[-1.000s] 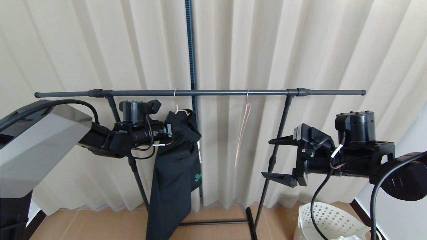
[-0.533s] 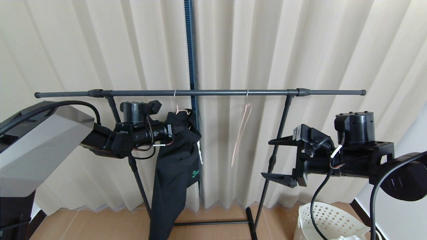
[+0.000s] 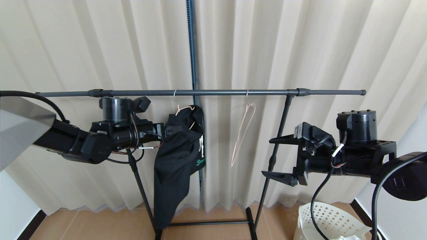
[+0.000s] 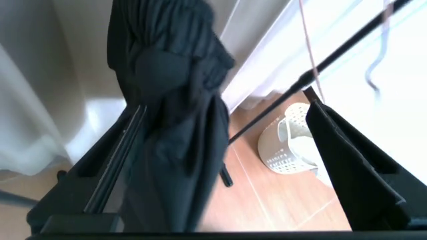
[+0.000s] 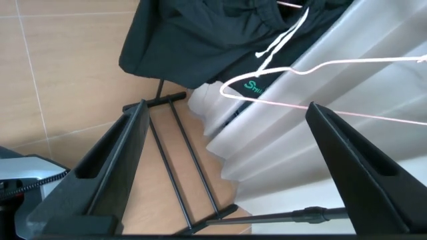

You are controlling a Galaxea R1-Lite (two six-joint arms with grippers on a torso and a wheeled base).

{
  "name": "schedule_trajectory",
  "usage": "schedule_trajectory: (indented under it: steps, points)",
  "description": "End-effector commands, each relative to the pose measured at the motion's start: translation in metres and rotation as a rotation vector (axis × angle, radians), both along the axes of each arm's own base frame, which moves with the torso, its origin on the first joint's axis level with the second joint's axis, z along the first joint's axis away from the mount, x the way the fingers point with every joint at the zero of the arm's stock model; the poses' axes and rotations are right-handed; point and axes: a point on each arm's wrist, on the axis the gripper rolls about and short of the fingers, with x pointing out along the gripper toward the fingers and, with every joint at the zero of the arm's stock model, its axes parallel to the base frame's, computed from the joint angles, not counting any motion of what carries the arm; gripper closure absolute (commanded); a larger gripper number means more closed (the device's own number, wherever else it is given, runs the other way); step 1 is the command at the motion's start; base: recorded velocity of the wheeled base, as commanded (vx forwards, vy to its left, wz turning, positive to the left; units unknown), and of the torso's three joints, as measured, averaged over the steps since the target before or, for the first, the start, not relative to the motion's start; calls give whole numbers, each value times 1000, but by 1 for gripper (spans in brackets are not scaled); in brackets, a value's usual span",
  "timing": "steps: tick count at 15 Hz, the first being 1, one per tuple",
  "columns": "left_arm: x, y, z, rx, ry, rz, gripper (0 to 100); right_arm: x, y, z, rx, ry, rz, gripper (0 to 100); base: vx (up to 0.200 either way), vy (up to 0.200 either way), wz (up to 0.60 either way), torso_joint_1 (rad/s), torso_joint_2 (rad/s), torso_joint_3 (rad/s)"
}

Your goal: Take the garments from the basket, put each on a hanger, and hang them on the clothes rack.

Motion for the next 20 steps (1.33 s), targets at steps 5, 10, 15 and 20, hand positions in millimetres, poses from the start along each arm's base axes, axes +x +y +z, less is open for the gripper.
schedule_trajectory:
  steps: [5,10,15,20]
  points:
    - [-149,40,60,50,-142,-6,0,-11,6,46,138,20,-178,0,0,0,0,0,0,0]
    - [-270,56,28,129,-217,-17,0,-81,-10,74,218,-24,-436,0,0,0,0,0,0,0]
    - [-315,59,-12,181,-204,-56,0,-151,-32,36,153,0,-506,0,0,0,0,0,0,0]
    - [-351,62,-28,178,-210,-104,0,-220,-61,-25,57,46,-530,0,0,0,0,0,0,0]
